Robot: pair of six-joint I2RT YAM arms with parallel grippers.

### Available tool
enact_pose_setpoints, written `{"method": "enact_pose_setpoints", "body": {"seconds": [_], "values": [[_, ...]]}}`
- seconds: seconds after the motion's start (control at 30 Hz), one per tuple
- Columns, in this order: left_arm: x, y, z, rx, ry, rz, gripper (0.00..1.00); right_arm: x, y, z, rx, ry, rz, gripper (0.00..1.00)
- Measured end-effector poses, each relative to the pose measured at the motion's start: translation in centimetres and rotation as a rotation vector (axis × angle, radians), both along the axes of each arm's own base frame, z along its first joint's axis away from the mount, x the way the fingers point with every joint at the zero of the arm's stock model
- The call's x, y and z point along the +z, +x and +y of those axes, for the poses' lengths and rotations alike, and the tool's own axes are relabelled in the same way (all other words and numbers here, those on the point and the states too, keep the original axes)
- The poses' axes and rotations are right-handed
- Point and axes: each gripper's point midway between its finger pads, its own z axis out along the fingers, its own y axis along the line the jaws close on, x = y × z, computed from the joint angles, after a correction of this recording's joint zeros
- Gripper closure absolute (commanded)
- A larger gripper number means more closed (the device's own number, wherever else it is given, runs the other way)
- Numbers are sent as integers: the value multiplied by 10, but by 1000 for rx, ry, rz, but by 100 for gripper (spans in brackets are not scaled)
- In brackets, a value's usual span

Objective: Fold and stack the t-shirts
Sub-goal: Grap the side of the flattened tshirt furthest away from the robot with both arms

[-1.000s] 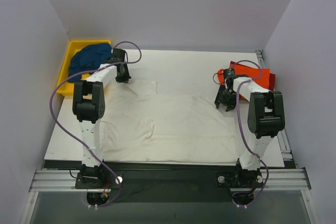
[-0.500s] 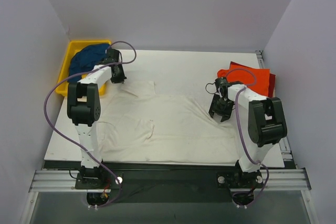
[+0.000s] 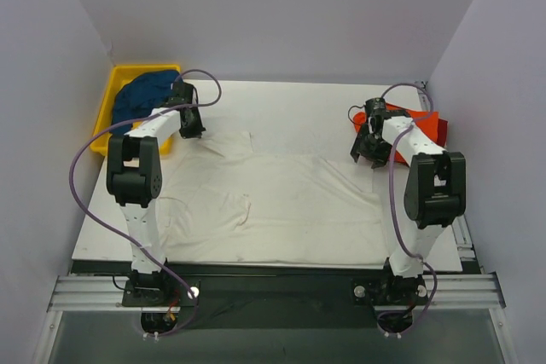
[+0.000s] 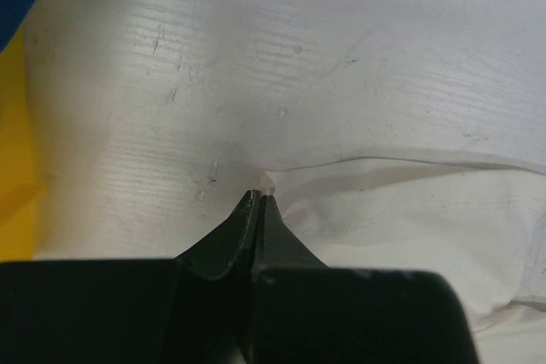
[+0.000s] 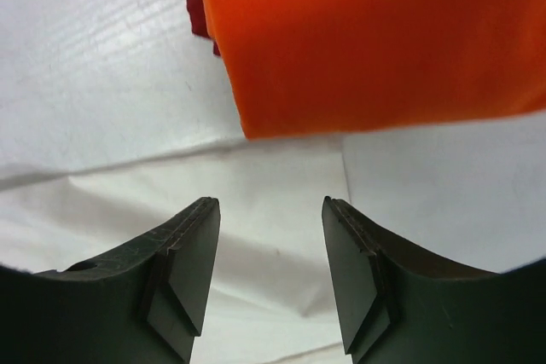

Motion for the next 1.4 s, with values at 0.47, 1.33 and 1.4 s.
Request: {"method": "enact_pose_setpoints", "body": {"seconds": [0.47,1.33,1.4], "values": [[1,-1,0,11,-3,-5,100,-39,17,-34,-33,-70,72,53],[16,9,-2,26,-20,-37,100,-43,24,-35,-7,-26,64,88],[17,10,-3,23,-23,-38,100,-43,25,-34,-5,-21,62,91]]}}
